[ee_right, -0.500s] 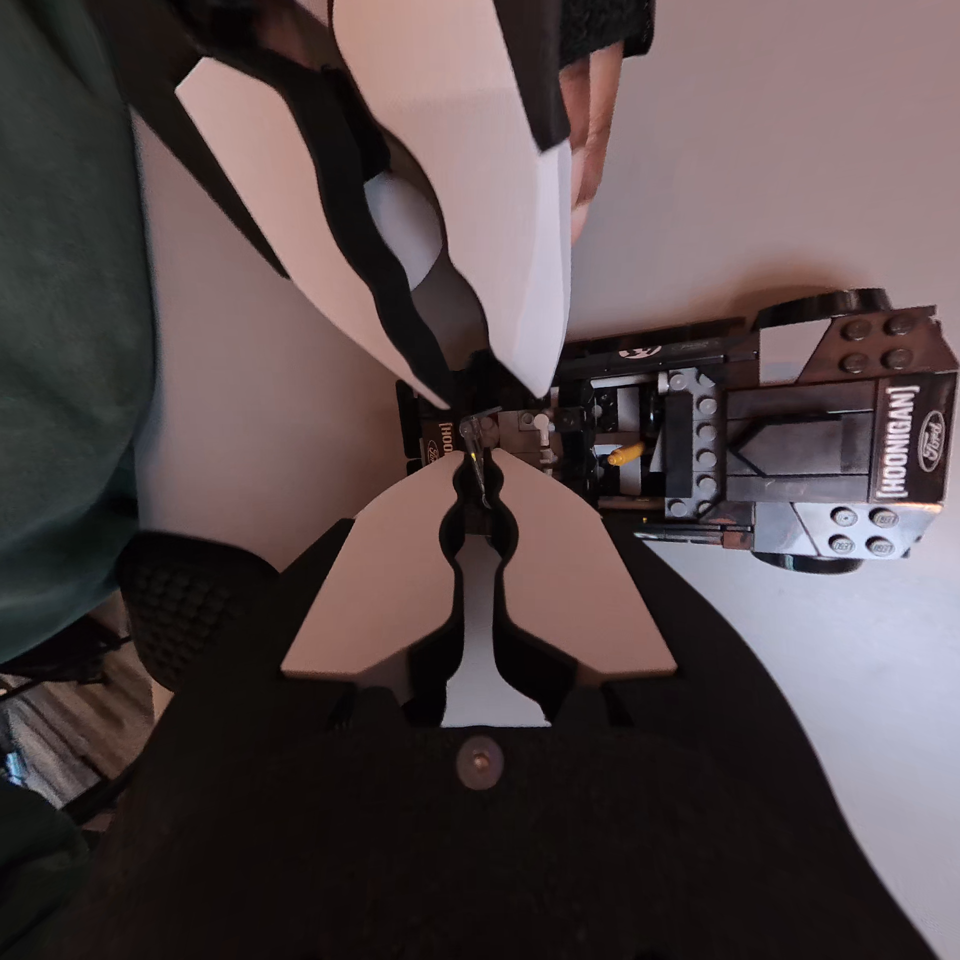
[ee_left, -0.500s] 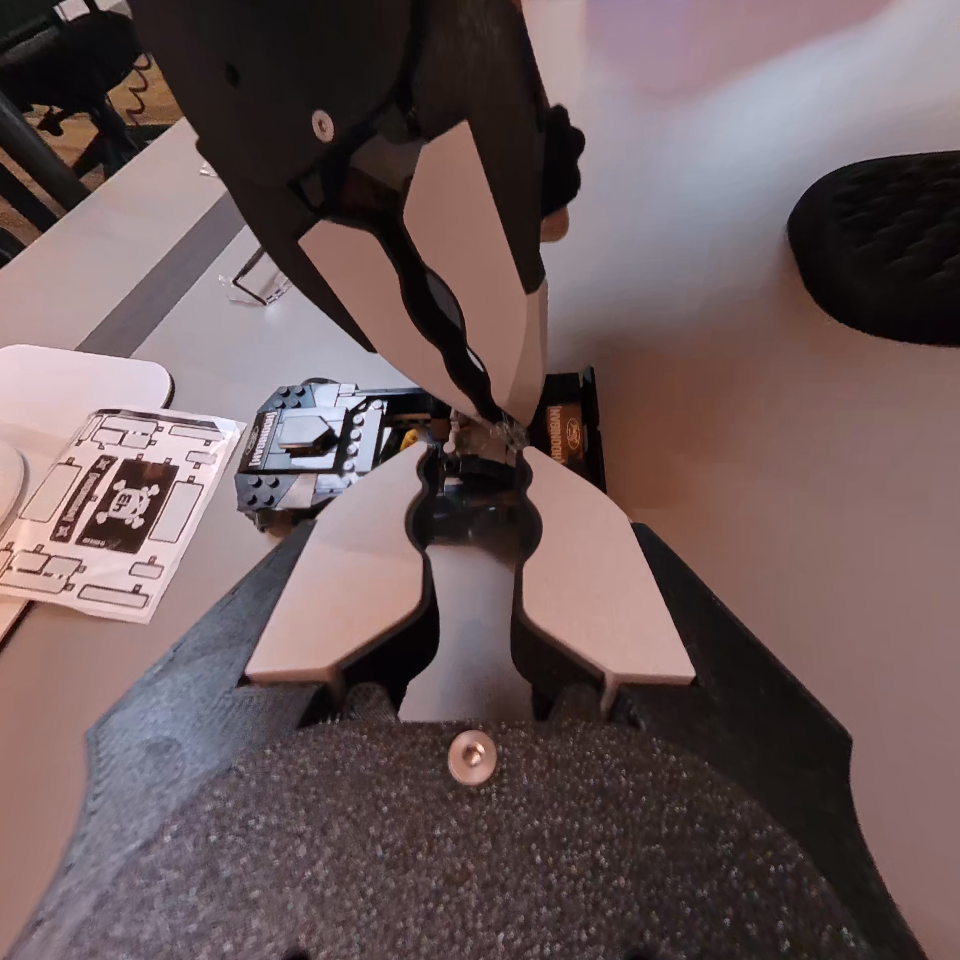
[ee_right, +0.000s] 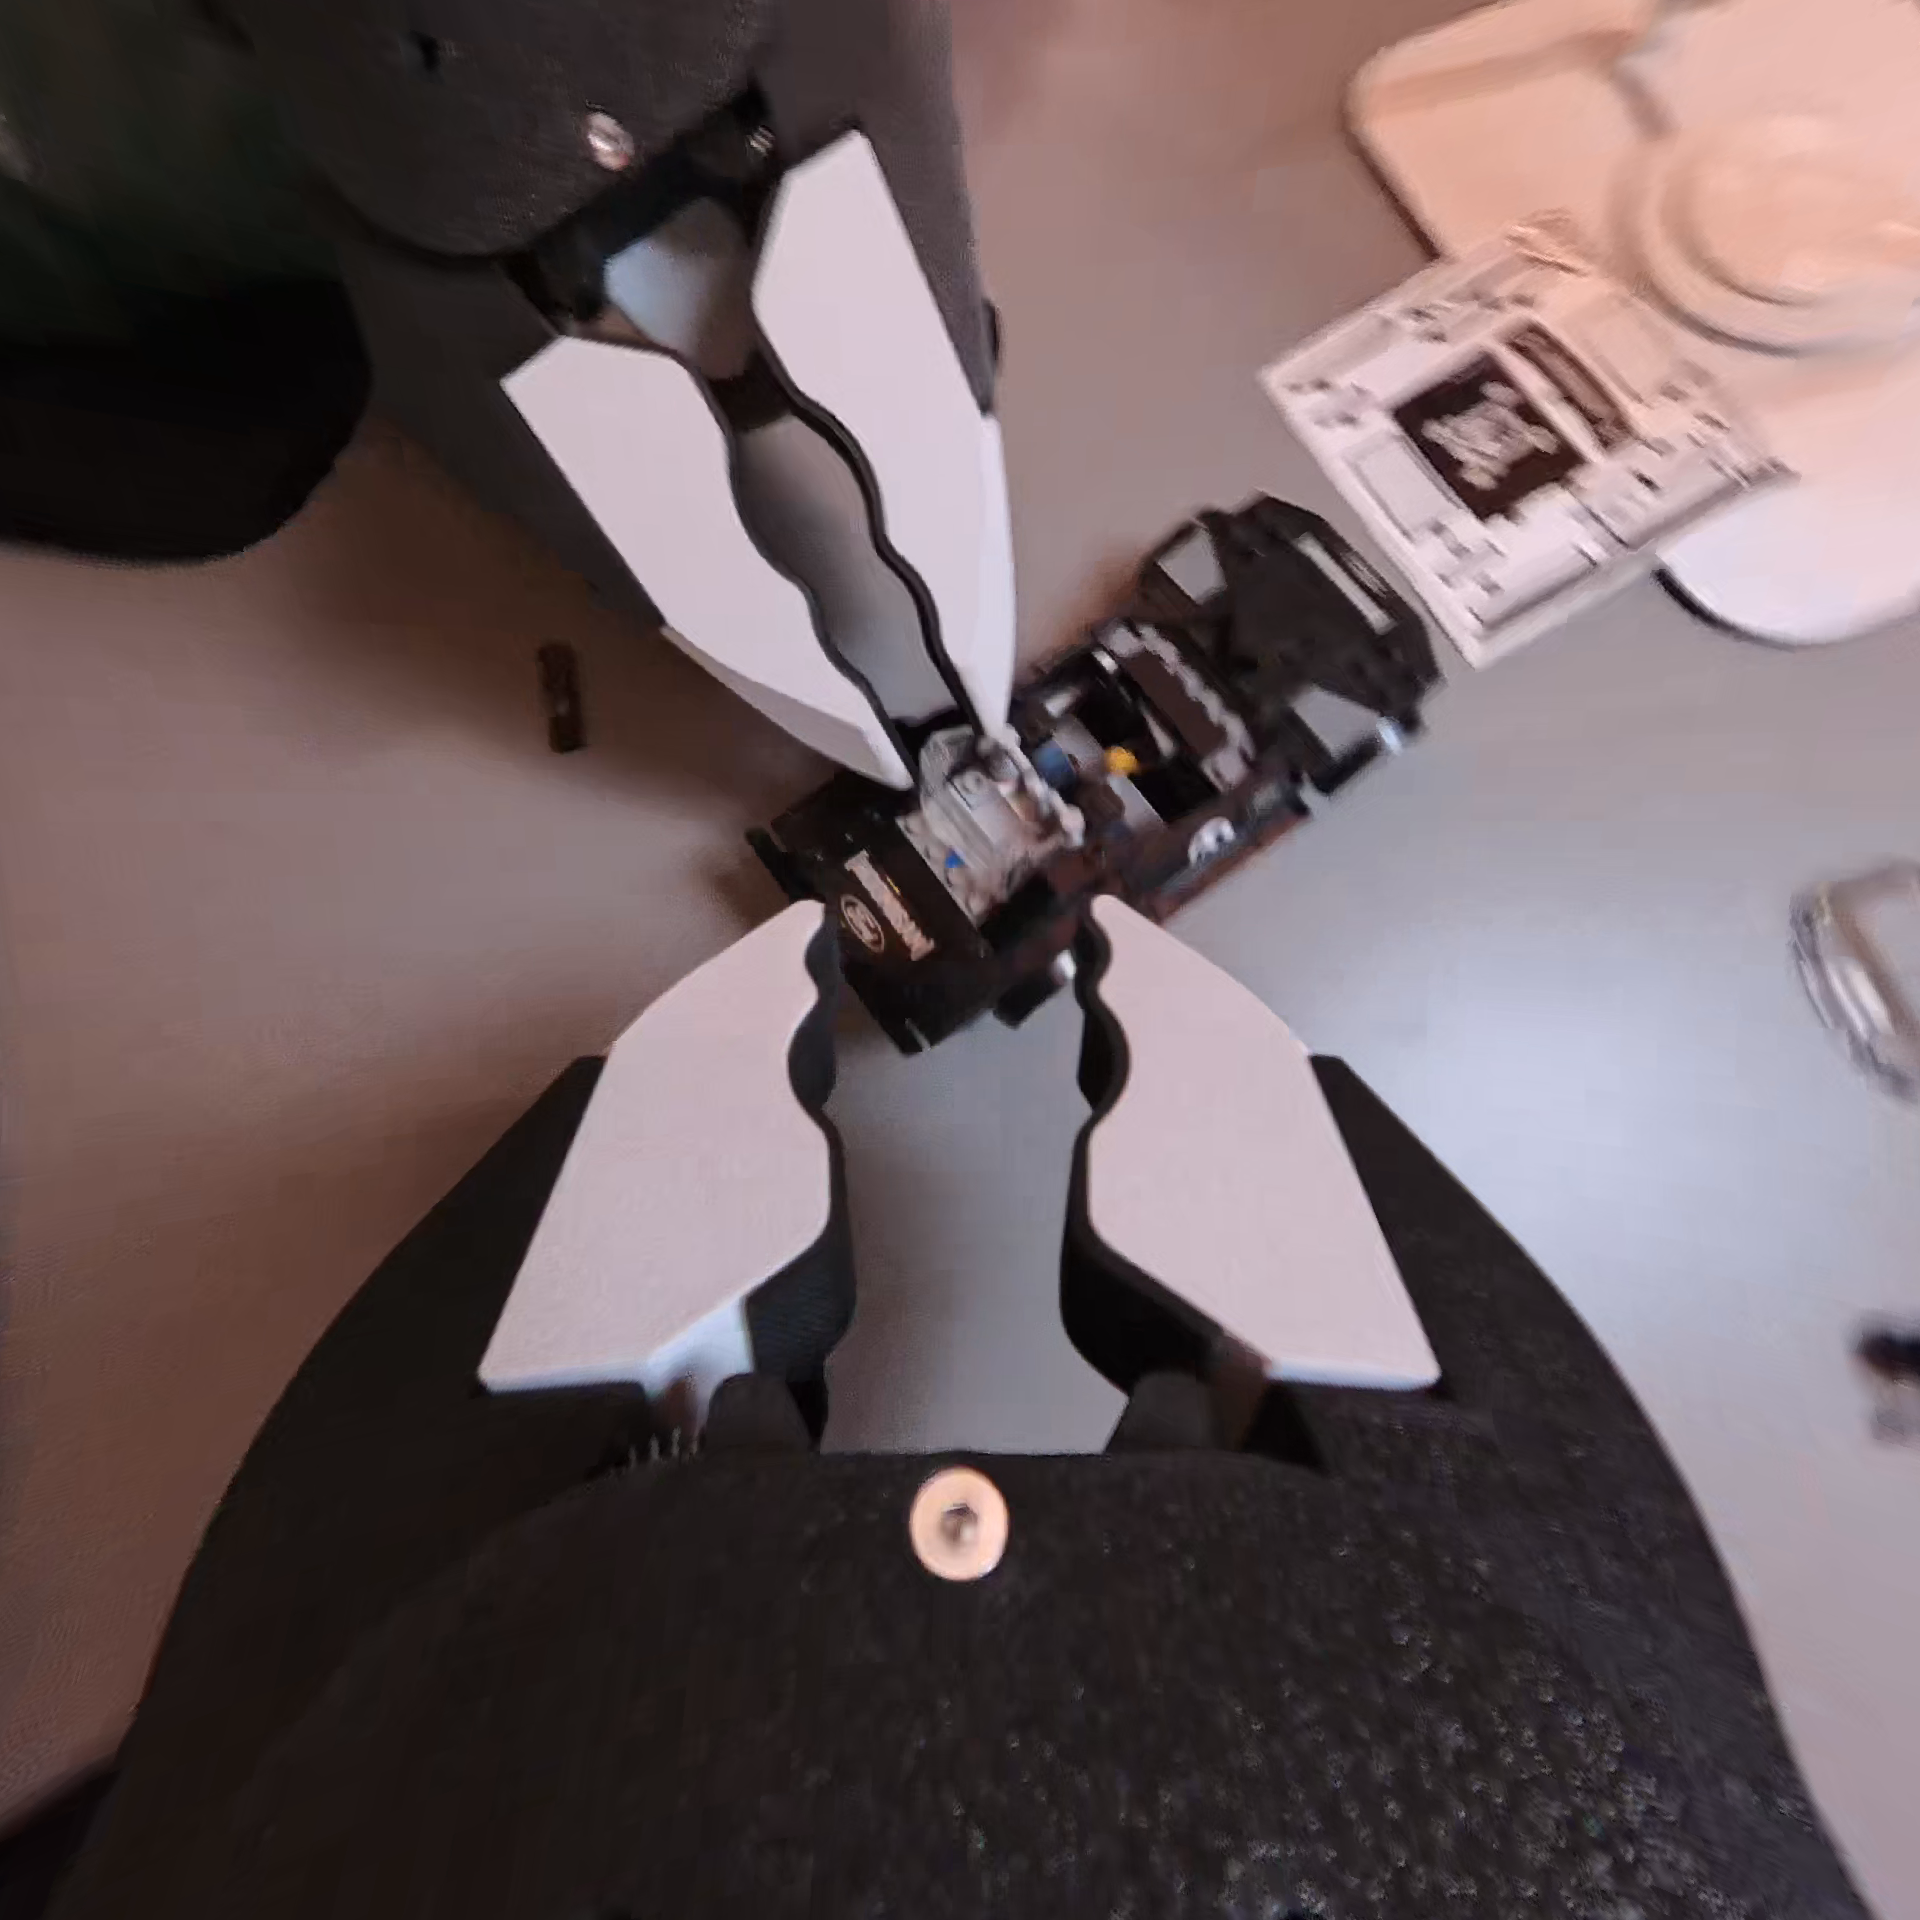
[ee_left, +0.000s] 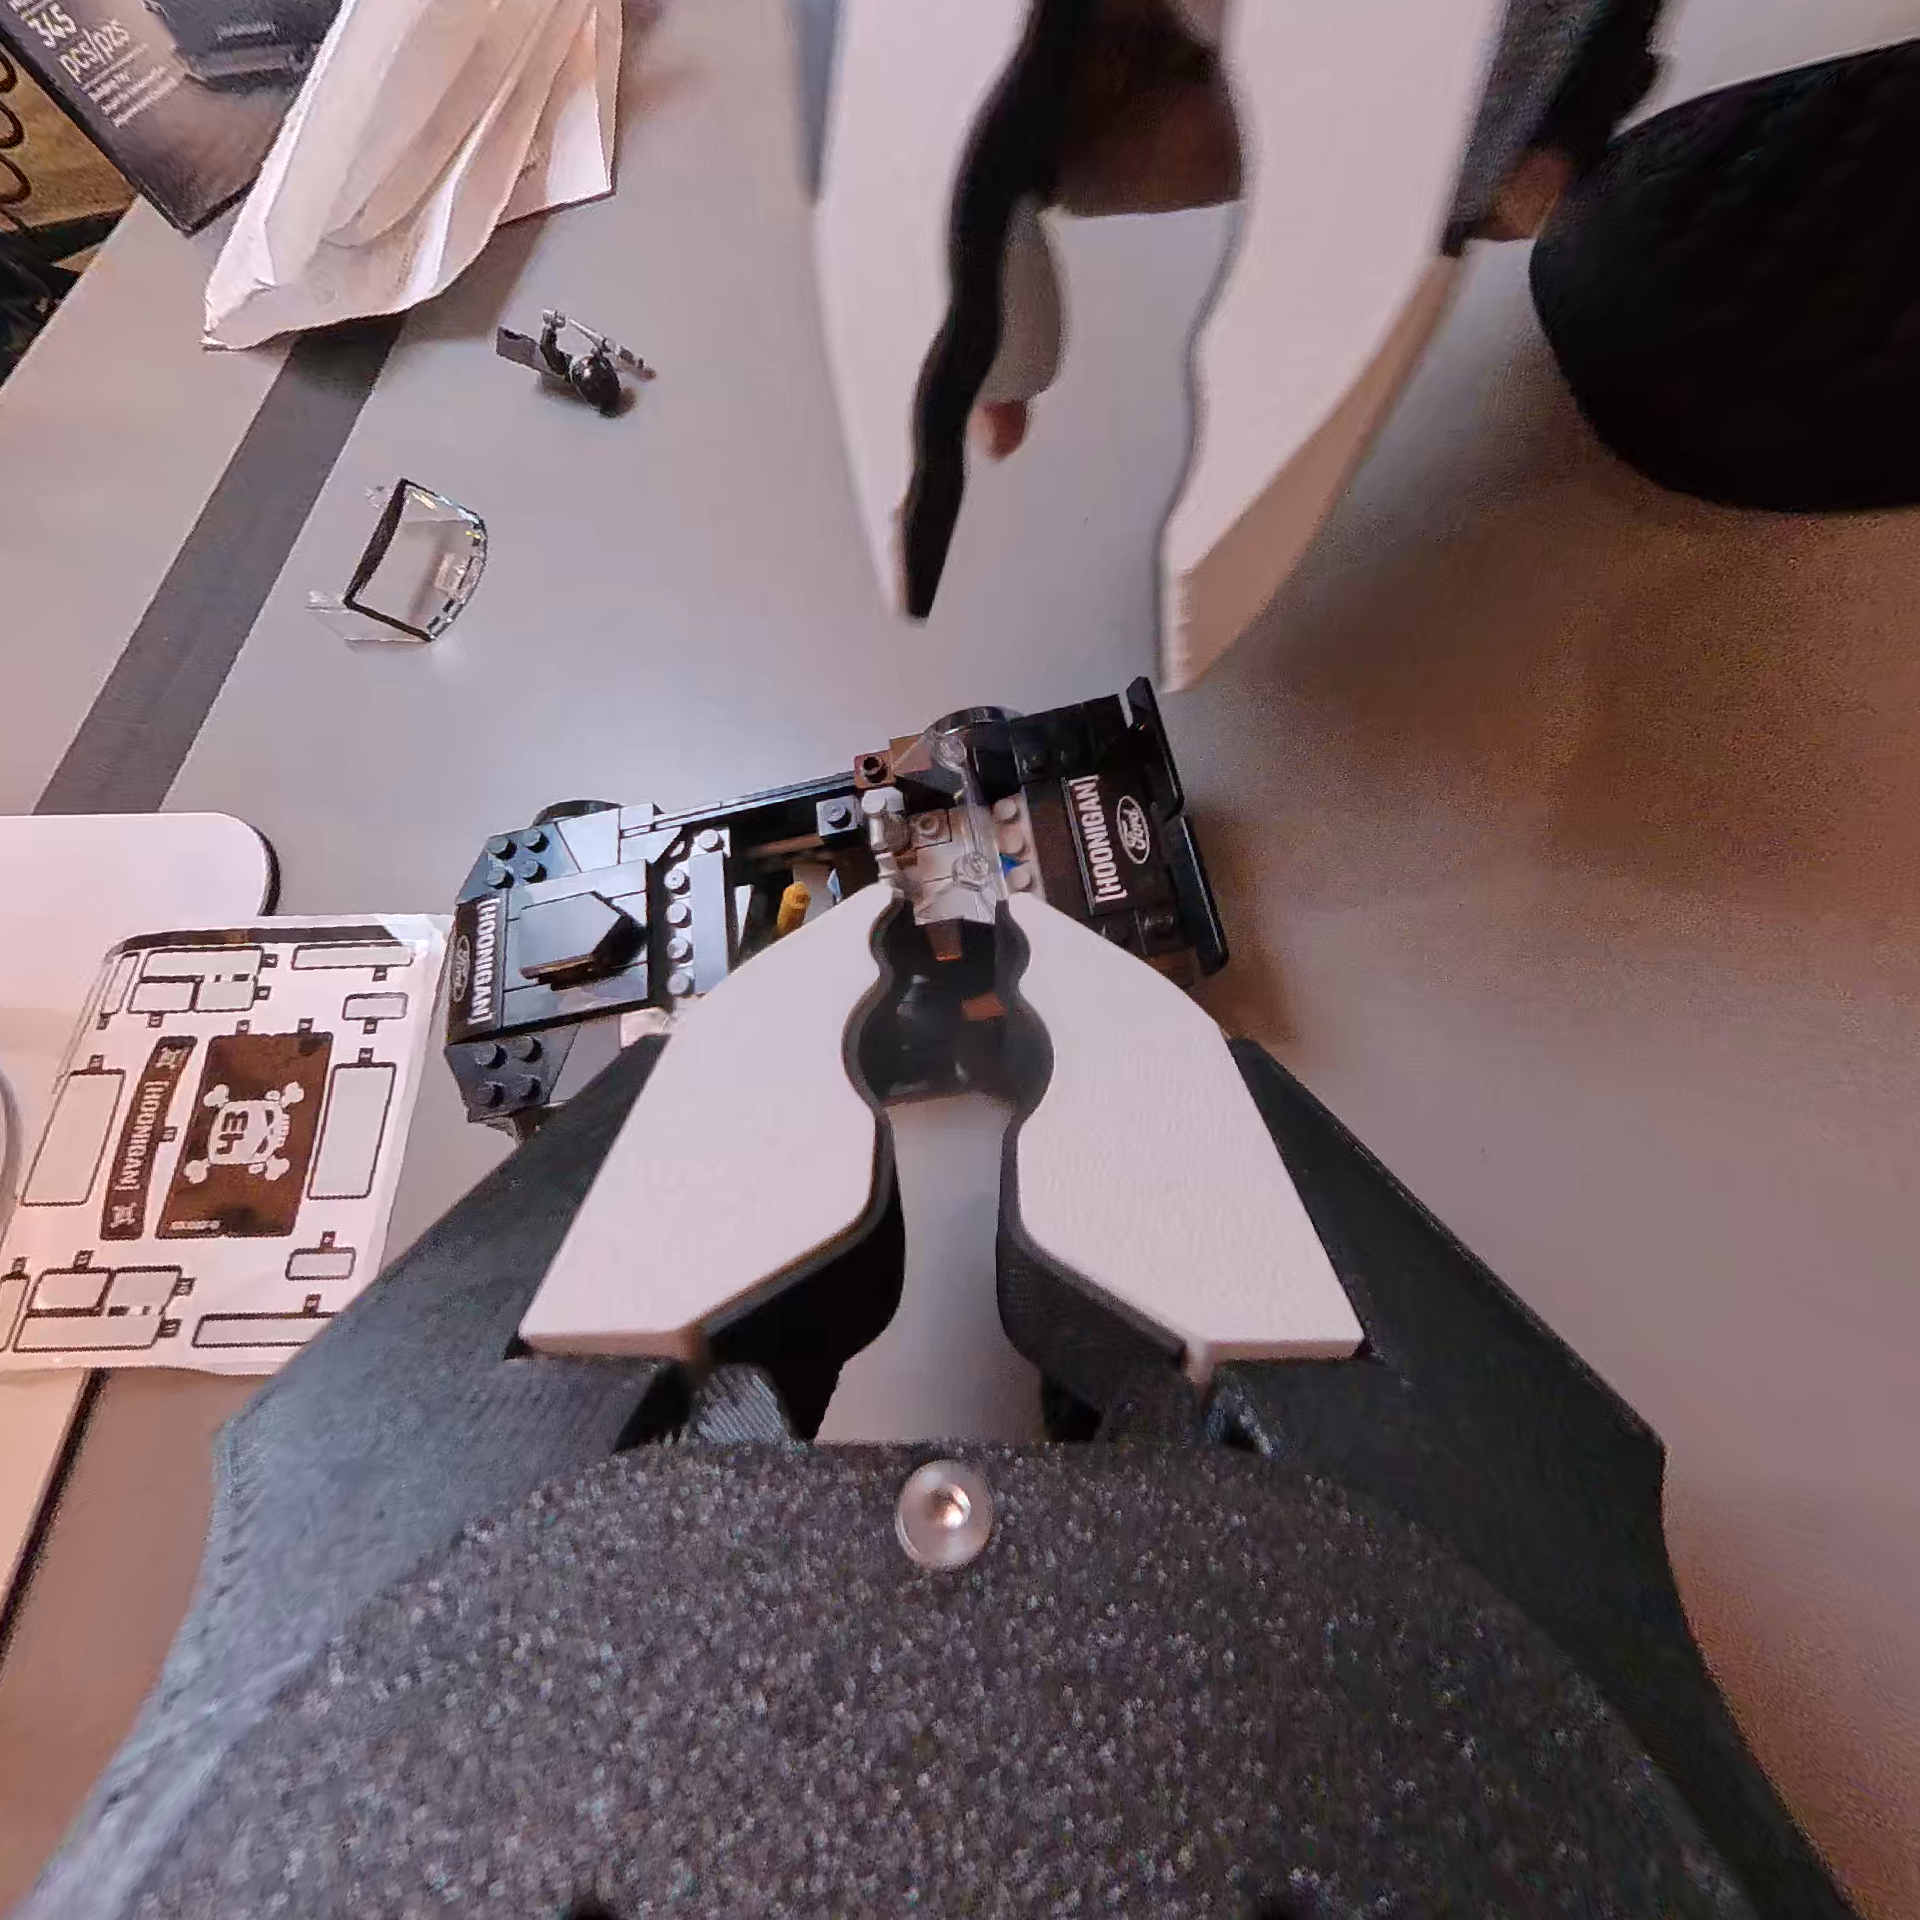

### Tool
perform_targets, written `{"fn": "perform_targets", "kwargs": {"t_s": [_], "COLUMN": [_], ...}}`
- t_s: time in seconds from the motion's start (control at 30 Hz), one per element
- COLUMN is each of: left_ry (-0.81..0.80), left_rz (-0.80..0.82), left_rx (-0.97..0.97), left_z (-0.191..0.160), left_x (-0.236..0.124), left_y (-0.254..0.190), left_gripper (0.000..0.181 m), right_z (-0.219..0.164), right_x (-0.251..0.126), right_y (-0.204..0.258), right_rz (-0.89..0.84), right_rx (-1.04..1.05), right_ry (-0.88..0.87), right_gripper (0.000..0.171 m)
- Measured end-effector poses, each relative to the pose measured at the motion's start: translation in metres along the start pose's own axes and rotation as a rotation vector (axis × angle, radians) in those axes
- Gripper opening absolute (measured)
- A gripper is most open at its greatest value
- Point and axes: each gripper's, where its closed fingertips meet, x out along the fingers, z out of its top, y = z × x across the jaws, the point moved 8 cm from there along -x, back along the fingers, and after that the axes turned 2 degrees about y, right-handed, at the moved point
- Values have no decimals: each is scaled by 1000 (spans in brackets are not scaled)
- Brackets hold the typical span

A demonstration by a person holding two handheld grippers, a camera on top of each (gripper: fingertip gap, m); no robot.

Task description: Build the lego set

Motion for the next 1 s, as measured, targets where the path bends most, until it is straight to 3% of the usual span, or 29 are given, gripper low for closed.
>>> {"fn": "perform_targets", "kwargs": {"t_s": [0.17, 0.37, 0.47, 0.6, 0.87, 1.0], "left_ry": [-6, -12, -36, -67, -53, -3], "left_rz": [-35, -72, -74, -85, -122, -253], "left_rx": [-18, -24, -29, -85, -126, -237], "left_z": [-2, -1, 1, -1, 3, 11], "left_x": [0, 0, -2, -2, -2, 0], "left_y": [3, 4, 3, 5, 1, -10], "left_gripper": [16, 20, 21, 22, 22, 22], "right_z": [-28, -15, -11, -13, -32, -43], "right_x": [4, 28, 46, 57, 35, 24], "right_y": [50, 62, 52, 46, 56, 72], "right_rz": [-302, -515, -541, -528, -417, -386], "right_rx": [372, 524, 494, 497, 483, 460], "right_ry": [-129, -192, -124, -77, -25, 9], "right_gripper": [83, 94, 95, 83, 76, 76]}}
